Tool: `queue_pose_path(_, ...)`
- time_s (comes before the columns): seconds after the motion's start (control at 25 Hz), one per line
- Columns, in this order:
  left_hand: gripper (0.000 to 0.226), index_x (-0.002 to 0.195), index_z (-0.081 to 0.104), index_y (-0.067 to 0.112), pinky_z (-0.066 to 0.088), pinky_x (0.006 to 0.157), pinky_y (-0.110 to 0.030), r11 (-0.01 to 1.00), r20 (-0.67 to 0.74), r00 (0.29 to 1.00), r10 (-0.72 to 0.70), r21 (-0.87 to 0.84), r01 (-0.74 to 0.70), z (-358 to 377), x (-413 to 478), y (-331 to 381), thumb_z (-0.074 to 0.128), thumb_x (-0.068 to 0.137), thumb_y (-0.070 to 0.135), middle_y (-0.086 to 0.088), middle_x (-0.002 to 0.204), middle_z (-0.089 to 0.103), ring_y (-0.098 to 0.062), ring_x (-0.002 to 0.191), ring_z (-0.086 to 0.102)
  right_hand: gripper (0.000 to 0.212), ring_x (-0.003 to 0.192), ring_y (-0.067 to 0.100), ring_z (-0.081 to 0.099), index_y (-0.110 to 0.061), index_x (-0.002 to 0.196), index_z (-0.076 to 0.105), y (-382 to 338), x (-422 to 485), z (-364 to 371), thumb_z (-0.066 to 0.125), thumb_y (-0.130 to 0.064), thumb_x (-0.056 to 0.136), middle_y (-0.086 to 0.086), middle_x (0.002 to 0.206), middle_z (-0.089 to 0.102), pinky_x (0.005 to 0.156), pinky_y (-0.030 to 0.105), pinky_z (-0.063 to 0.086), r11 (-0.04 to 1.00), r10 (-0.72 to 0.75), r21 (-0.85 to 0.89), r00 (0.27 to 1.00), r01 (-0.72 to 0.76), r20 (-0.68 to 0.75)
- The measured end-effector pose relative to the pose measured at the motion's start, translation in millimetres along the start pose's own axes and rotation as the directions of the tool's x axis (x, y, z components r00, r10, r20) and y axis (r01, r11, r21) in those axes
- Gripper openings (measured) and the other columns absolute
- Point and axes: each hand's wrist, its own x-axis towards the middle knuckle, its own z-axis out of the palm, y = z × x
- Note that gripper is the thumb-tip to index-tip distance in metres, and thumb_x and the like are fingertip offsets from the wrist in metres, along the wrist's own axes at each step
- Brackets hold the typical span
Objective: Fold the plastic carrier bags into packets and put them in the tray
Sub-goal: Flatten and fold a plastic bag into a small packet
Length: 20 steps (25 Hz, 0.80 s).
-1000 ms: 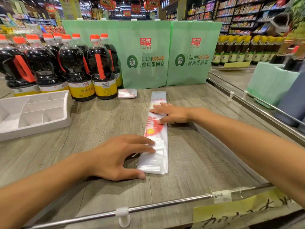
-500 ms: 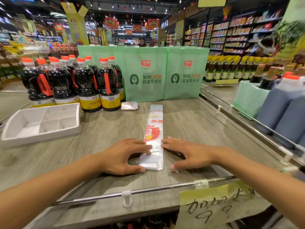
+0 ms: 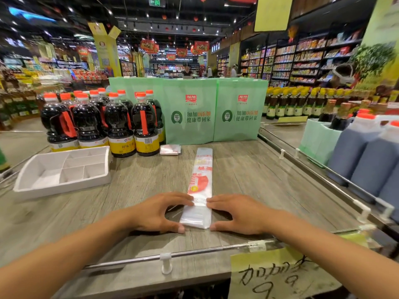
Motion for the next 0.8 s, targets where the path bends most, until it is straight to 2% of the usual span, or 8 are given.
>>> queue_pose_path(0.08, 0.075, 0.146, 0.050, 0.038, 0.024, 0.120, -0.024, 0.999, -0.008, 1.000, -0.012, -0.042, 0.012, 0.8, -0.8, -4.1, 0.070, 0.081, 0.069, 0.026, 0.156, 0.037, 0.008, 0.143, 0.031, 0.081, 0.146, 0.006, 0.036, -0.030, 0.154, 0.042, -0.2, 2.1, 1.5, 0.036, -0.081, 0.091, -0.015, 0.160, 0.038, 0.118, 0.036, 0.035, 0.999, -0.004, -0.037, 1.000, 0.004, -0.010)
queue_pose_path(0.24, 0.052, 0.139, 0.060, 0.034, 0.030, 0.114, -0.016, 1.000, -0.094, 0.996, 0.001, -0.018, -0.003, 2.6, -0.4, -6.4, 0.070, 0.091, 0.052, 0.022, 0.151, 0.048, 0.007, 0.138, 0.041, 0.066, 0.145, 0.005, 0.037, -0.029, 0.150, 0.050, -0.7, 4.9, 3.5, 0.029, -0.068, 0.101, -0.012, 0.157, 0.045, 0.118, 0.036, 0.036, 1.000, -0.020, -0.005, 0.999, 0.019, -0.038)
queue_pose_path(0.36, 0.040, 0.131, 0.067, 0.031, 0.047, 0.102, -0.028, 0.998, -0.187, 0.982, 0.035, 0.063, -0.024, 4.4, 4.5, -2.6, 0.060, 0.097, 0.051, 0.015, 0.133, 0.065, -0.002, 0.120, 0.059, 0.061, 0.145, 0.003, 0.036, -0.030, 0.150, 0.050, 1.1, 3.6, 2.7, 0.033, -0.065, 0.103, -0.012, 0.156, 0.045, 0.119, 0.034, 0.034, 0.999, -0.025, 0.019, 0.999, 0.026, -0.043)
queue_pose_path(0.48, 0.043, 0.118, 0.075, 0.027, 0.053, 0.089, -0.035, 0.998, -0.208, 0.978, -0.001, 0.063, 0.014, 2.9, 7.7, 4.3, 0.048, 0.099, 0.055, 0.011, 0.115, 0.071, -0.006, 0.104, 0.064, 0.066, 0.142, 0.002, 0.039, -0.033, 0.149, 0.051, 1.5, 1.6, 1.7, 0.043, -0.072, 0.096, -0.016, 0.155, 0.045, 0.118, 0.030, 0.035, 0.999, -0.039, 0.001, 0.998, 0.040, -0.044)
queue_pose_path(0.56, 0.045, 0.111, 0.078, 0.024, 0.053, 0.086, -0.032, 0.998, -0.221, 0.975, -0.006, 0.066, 0.021, 1.7, 7.4, 8.3, 0.048, 0.098, 0.056, 0.010, 0.110, 0.072, -0.005, 0.101, 0.063, 0.051, 0.126, 0.003, 0.056, -0.033, 0.133, 0.064, 4.0, 3.2, 4.7, 0.047, -0.064, 0.097, -0.017, 0.139, 0.061, 0.106, 0.031, 0.047, 0.995, -0.049, 0.087, 0.994, 0.057, -0.094)
queue_pose_path(0.64, 0.033, 0.105, 0.079, 0.023, 0.051, 0.084, -0.027, 0.998, -0.218, 0.976, -0.011, 0.064, 0.026, -0.6, 7.8, 13.6, 0.056, 0.100, 0.047, 0.010, 0.104, 0.073, -0.004, 0.096, 0.062, 0.041, 0.094, 0.009, 0.066, -0.022, 0.106, 0.073, 8.4, 4.4, 8.2, 0.047, -0.053, 0.100, -0.011, 0.107, 0.072, 0.082, 0.035, 0.055, 0.976, -0.040, 0.206, 0.986, 0.073, -0.163)
queue_pose_path(0.72, 0.023, 0.104, 0.079, 0.023, 0.050, 0.081, -0.022, 0.998, -0.216, 0.976, -0.029, 0.047, 0.040, -5.0, 12.6, 18.5, 0.062, 0.100, 0.038, 0.010, 0.100, 0.072, -0.004, 0.092, 0.063, 0.038, 0.071, 0.012, 0.061, -0.013, 0.084, 0.070, 11.1, 4.1, 9.4, 0.052, -0.041, 0.101, -0.005, 0.081, 0.067, 0.068, 0.030, 0.051, 0.948, 0.007, 0.311, 0.976, 0.062, -0.217)
queue_pose_path(0.8, 0.020, 0.105, 0.079, 0.021, 0.050, 0.078, -0.015, 0.998, -0.208, 0.976, -0.069, -0.012, 0.068, -7.7, 17.6, 23.2, 0.064, 0.099, 0.034, 0.012, 0.096, 0.072, -0.004, 0.088, 0.064, 0.036, 0.061, 0.011, 0.052, -0.013, 0.072, 0.066, 10.5, 4.9, 7.0, 0.059, -0.033, 0.101, -0.002, 0.069, 0.062, 0.059, 0.023, 0.040, 0.915, 0.080, 0.404, 0.970, 0.020, -0.228)
